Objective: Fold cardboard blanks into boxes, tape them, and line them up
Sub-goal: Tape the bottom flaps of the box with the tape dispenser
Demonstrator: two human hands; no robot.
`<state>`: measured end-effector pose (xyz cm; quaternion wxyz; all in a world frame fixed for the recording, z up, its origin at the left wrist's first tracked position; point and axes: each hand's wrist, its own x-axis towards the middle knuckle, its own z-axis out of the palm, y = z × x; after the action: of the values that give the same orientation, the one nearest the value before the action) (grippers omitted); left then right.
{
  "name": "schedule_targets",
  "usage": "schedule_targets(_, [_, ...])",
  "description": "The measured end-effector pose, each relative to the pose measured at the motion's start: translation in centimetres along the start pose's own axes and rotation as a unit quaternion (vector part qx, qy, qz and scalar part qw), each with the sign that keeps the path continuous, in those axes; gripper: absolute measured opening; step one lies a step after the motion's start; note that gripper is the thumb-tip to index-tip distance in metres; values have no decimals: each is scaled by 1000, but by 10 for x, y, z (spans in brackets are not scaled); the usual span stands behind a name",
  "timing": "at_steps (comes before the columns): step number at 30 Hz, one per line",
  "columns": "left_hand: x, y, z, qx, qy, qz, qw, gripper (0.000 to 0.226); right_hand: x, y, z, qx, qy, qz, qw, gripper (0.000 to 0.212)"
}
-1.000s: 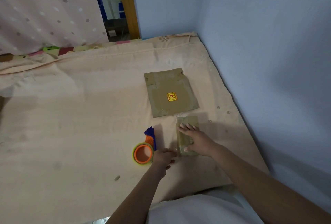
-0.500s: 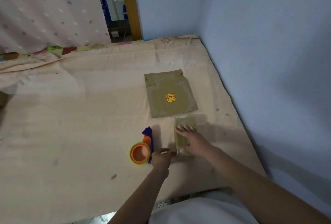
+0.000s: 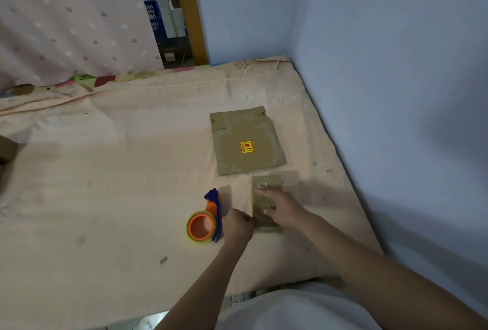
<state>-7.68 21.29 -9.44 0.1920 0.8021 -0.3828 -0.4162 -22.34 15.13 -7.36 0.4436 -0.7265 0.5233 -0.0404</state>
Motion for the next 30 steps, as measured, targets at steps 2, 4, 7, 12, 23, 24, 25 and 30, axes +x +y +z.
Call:
schedule_targets(2, [-1,-2,1,-1,8,9,1000,23,-10,6,-10,38,117,21,992,54])
schedule_targets(4, [-1,-3,1,-8,22,10,1000,24,-18,20,-16,56,220,74,971,38])
schedule_targets(7, [2,-3,1,-3,15,7,1000,28,-31,44,-9,79,209,159,962,21])
schedule_targets(12, [1,-7,-5,3,-16,55,998,21,-49,45,6,151,150,114,970,51])
schedule_targets(23, [-4,-22,-22,-23,-121,158,980,37,-55,60,-3,139,63,28,988,56])
schedule_targets(24, [-3,-23,-22,-23,-122,160,979,37,-54,61,-3,134,59,29,989,56])
schedule_targets(25, [-1,-24,-22,-15,-122,162,979,38,-53,59,-4,140,54,31,988,55])
schedule_targets(30, [5,-27,-19,77,-107,214,968,47,-45,58,-6,74,31,14,997,61])
